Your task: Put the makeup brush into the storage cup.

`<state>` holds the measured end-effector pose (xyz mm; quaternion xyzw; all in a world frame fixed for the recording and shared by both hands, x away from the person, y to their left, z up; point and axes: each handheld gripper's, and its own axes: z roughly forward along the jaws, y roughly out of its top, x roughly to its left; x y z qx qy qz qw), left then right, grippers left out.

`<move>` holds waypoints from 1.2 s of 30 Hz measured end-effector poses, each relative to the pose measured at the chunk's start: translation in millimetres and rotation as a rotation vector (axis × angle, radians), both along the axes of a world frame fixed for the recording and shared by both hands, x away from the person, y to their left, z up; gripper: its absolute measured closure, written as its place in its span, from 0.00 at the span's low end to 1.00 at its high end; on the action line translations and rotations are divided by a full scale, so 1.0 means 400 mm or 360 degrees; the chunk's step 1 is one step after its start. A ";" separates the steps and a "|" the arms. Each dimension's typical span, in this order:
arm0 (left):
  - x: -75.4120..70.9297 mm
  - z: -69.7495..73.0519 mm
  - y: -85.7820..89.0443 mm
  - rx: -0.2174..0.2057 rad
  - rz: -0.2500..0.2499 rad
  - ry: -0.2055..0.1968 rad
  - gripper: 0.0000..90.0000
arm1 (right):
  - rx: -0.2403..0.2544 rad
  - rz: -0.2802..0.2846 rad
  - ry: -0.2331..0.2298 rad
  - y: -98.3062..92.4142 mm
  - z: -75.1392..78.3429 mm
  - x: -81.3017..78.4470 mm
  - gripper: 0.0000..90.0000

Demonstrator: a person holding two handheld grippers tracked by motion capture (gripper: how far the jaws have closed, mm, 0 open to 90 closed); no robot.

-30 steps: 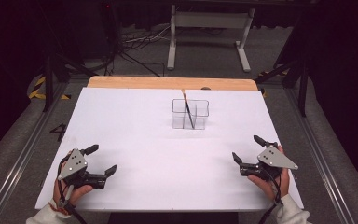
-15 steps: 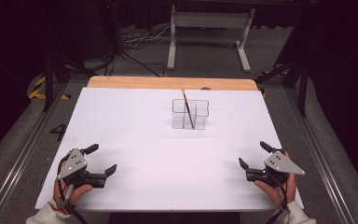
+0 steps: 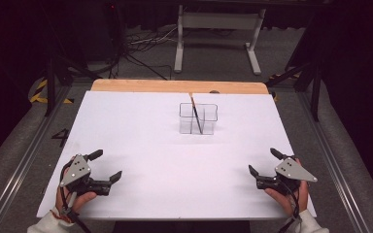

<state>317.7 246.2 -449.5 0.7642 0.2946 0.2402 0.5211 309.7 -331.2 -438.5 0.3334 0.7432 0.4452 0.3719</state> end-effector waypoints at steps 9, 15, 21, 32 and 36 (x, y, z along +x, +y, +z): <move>-0.005 0.003 0.004 -0.0003 -0.0004 -0.0010 0.04 | -0.0005 -0.0005 0.0004 0.008 0.000 -0.001 0.08; -0.002 0.001 0.005 0.0004 -0.0008 0.0000 0.04 | -0.0015 -0.0007 0.0011 0.012 -0.002 0.000 0.09; -0.003 0.002 0.006 0.0001 -0.0004 -0.0002 0.04 | -0.0039 0.0001 0.0004 0.013 -0.002 -0.001 0.09; -0.001 0.000 0.006 0.0005 0.0002 0.0001 0.04 | -0.0026 -0.0003 0.0001 0.010 -0.002 -0.001 0.09; 0.000 0.001 0.009 0.0000 0.0008 0.0000 0.04 | -0.0032 -0.0004 0.0003 0.010 -0.003 0.000 0.09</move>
